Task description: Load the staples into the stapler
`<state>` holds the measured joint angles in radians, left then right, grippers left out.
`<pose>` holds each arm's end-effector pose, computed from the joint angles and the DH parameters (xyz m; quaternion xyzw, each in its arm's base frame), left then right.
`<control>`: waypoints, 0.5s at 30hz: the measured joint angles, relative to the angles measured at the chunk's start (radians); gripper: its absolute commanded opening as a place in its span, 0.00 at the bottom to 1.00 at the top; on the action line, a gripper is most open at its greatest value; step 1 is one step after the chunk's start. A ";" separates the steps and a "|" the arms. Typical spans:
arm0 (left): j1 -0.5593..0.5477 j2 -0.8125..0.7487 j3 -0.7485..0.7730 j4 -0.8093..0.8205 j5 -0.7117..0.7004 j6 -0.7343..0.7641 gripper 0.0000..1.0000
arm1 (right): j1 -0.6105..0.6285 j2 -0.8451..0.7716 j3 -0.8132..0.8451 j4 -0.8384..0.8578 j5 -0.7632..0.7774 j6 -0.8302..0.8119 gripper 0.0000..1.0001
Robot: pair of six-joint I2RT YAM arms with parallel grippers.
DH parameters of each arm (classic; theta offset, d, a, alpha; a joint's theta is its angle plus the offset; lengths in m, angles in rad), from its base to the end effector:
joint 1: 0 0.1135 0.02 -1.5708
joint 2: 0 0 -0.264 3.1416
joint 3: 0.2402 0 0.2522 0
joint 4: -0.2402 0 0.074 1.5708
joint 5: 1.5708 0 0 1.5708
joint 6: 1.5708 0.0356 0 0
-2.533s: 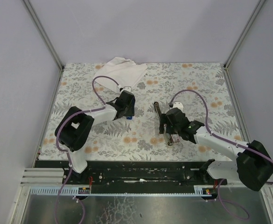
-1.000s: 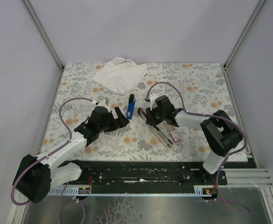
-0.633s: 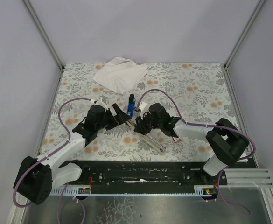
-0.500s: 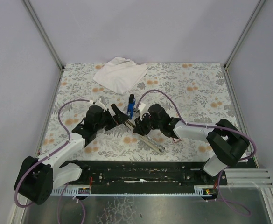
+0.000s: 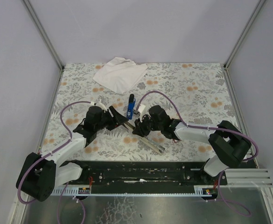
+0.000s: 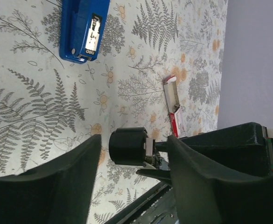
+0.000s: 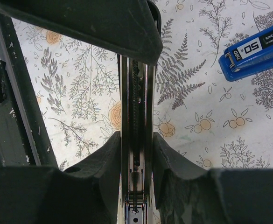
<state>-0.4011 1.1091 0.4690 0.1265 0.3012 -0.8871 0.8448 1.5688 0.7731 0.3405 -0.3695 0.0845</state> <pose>0.2065 -0.0990 0.1986 -0.1320 0.8469 -0.4030 0.3209 0.2095 0.2553 0.1974 -0.3997 0.7384 0.3725 0.3953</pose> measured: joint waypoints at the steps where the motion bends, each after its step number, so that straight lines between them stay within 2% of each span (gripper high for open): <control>1: 0.000 0.003 0.000 0.005 0.006 -0.001 0.48 | 0.002 0.000 -0.001 0.001 0.000 0.000 0.01; 5: 0.004 0.014 0.000 0.025 0.027 -0.013 0.33 | 0.004 -0.006 -0.003 0.002 0.000 -0.003 0.03; 7: 0.004 0.015 -0.002 0.033 0.034 -0.015 0.25 | 0.004 -0.010 -0.004 0.002 0.002 -0.004 0.09; 8: 0.004 0.014 -0.003 0.037 0.037 -0.016 0.22 | 0.004 -0.011 -0.004 0.002 0.005 -0.003 0.17; 10: 0.004 0.013 -0.006 0.045 0.039 -0.016 0.17 | 0.005 -0.013 -0.004 0.002 0.012 0.002 0.45; 12: 0.004 0.007 -0.008 0.048 0.039 -0.009 0.15 | 0.006 -0.019 -0.004 -0.002 0.019 0.013 0.67; 13: 0.004 0.000 -0.011 0.048 0.035 0.007 0.15 | 0.008 -0.027 -0.004 -0.003 0.031 0.024 0.76; 15: 0.004 -0.018 -0.024 0.037 0.028 0.044 0.14 | 0.009 -0.068 -0.012 -0.002 0.060 0.054 0.84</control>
<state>-0.3969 1.0908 0.4450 0.1638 0.3290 -0.8433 0.8536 1.5013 0.7612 0.3389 -0.3096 0.1383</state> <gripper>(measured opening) 0.338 0.692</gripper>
